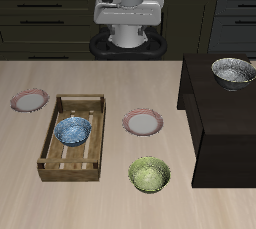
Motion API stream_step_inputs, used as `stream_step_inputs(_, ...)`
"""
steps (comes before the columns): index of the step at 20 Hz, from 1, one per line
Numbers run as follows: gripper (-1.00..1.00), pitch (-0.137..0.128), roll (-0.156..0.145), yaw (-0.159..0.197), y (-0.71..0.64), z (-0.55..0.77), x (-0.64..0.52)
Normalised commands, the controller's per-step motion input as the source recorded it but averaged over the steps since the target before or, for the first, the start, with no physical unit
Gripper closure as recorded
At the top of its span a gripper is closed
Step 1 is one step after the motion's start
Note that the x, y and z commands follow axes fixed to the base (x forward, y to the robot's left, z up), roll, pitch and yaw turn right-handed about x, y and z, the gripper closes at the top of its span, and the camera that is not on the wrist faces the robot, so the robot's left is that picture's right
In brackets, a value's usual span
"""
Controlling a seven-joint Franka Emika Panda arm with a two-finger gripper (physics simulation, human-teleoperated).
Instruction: Place the blue bowl onto the plate that is next to the blue bowl
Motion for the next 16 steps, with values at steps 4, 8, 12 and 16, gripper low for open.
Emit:
stream_step_inputs(4, -1.00, 0.002, -0.001, 0.010, -0.02, -0.03, 0.00)
stream_step_inputs(8, -1.00, 0.002, 0.000, 0.023, -0.04, -0.01, 0.01)
stream_step_inputs(12, -1.00, -0.018, 0.068, 0.113, -0.06, 0.00, 0.05)
stream_step_inputs(16, -1.00, 0.017, -0.010, 0.049, -0.20, -0.05, 0.12)
